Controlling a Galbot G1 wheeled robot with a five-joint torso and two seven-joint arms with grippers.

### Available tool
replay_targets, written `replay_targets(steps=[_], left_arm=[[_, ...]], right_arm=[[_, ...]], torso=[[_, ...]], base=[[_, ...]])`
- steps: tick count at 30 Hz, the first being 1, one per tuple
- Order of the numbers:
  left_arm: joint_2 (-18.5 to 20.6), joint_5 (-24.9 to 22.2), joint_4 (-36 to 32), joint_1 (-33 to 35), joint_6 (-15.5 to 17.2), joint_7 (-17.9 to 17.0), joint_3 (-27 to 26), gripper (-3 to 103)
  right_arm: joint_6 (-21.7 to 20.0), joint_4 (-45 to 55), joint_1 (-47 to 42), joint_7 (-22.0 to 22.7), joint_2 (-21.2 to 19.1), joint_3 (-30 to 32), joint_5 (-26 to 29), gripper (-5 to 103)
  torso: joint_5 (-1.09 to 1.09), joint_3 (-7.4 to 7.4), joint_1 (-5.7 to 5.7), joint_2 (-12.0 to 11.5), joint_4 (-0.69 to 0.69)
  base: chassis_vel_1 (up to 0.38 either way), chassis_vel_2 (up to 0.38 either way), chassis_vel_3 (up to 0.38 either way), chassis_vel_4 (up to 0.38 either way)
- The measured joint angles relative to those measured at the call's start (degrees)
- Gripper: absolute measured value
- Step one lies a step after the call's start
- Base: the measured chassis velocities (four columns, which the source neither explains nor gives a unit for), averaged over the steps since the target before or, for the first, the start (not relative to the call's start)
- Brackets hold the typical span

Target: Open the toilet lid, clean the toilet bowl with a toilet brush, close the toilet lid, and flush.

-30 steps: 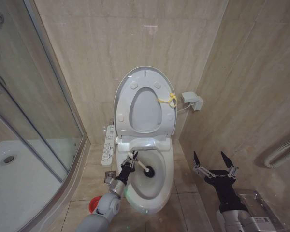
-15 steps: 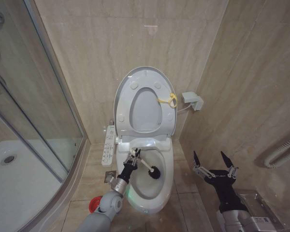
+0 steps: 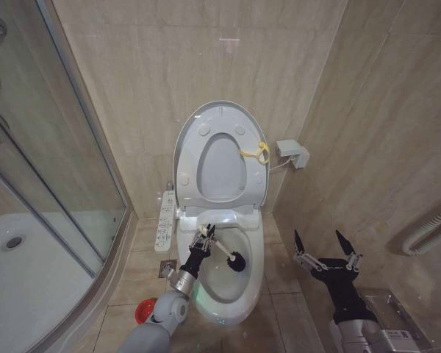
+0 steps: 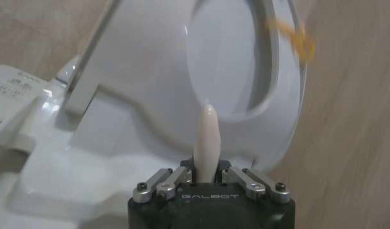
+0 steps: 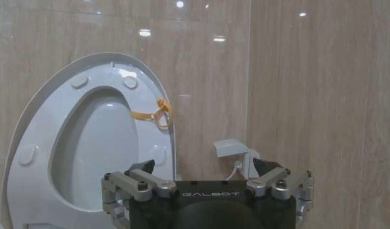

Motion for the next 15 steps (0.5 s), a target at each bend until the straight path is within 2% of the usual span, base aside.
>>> replay_targets(steps=[1, 3, 5, 9, 10, 12, 15], left_arm=[[0.0, 0.0, 0.0, 0.0, 0.0, 0.0, 0.0, 20], [0.0, 4.1, 1.9, -0.1, -0.8, 0.0, -0.7, 20], [0.0, 4.5, 1.9, 0.1, -1.0, 0.3, -0.8, 20], [0.2, -3.6, -2.9, 0.5, -0.1, 2.7, 0.2, 20], [0.2, -3.6, -2.9, 0.5, -0.1, 2.7, 0.2, 20], [0.3, -7.8, -4.8, 0.4, 1.0, 2.7, 0.8, 20], [0.0, -7.3, -3.8, 0.2, 1.6, 1.2, 1.0, 20]], right_arm=[[0.0, 0.0, 0.0, 0.0, 0.0, 0.0, 0.0, 100], [0.0, 0.0, 0.0, 0.0, 0.0, 0.0, 0.0, 100], [0.0, 0.0, 0.0, 0.0, 0.0, 0.0, 0.0, 100], [0.0, 0.0, 0.0, 0.0, 0.0, 0.0, 0.0, 100], [0.0, 0.0, 0.0, 0.0, 0.0, 0.0, 0.0, 100], [0.0, 0.0, 0.0, 0.0, 0.0, 0.0, 0.0, 100], [0.0, 0.0, 0.0, 0.0, 0.0, 0.0, 0.0, 100]], torso=[[0.0, 0.0, 0.0, 0.0, 0.0], [0.01, 0.0, 0.0, 0.0, 0.02], [0.01, 0.0, 0.0, 0.0, 0.02], [0.0, 0.0, 0.0, 0.0, -0.02], [0.0, 0.0, 0.0, 0.0, -0.02], [0.02, 0.0, 0.0, 0.0, -0.01], [0.01, 0.0, 0.0, 0.0, 0.0]], base=[[0.0, 0.0, 0.0, 0.0], [0.0, 0.0, 0.0, 0.0], [0.0, 0.0, 0.0, 0.0], [0.0, 0.0, 0.0, 0.0], [0.0, 0.0, 0.0, 0.0], [0.0, 0.0, 0.0, 0.0], [0.0, 0.0, 0.0, 0.0]])
